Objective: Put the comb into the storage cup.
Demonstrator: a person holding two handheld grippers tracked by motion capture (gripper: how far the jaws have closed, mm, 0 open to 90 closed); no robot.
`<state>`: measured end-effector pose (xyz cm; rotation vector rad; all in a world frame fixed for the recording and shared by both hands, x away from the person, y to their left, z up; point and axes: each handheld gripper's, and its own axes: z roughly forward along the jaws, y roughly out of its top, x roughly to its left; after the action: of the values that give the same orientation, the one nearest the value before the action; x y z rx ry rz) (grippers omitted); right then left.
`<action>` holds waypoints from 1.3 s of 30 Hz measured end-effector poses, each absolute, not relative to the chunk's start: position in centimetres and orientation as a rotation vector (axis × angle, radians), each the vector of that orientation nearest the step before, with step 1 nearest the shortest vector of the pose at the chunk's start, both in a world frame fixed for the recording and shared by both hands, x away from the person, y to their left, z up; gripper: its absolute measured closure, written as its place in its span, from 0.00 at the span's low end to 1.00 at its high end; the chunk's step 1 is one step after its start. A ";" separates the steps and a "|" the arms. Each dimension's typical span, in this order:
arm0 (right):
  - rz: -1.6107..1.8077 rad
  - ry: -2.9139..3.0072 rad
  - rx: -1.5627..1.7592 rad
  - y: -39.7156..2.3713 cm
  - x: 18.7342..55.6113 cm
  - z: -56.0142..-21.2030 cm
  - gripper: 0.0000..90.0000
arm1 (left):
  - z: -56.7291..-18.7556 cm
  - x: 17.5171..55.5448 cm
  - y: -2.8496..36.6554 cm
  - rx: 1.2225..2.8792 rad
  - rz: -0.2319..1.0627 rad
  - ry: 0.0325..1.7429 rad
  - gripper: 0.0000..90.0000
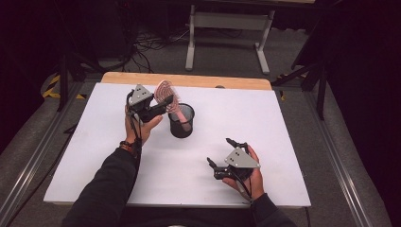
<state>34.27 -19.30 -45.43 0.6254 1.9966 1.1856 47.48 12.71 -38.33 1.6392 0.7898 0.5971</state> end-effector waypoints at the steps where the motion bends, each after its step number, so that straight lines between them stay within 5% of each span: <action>1: 1.186 1.997 0.625 -19.3 34.3 -45.4 0.11 | -38.4 47.5 12.7 1.640 0.595 0.795 0.59; 39: 1.171 2.011 0.622 -19.2 34.3 -45.6 0.12 | -41.0 47.9 13.6 1.650 0.519 0.840 0.50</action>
<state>34.32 -19.19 -45.58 0.6222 2.0109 1.1711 47.94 13.62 -41.03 1.6505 0.8403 0.5190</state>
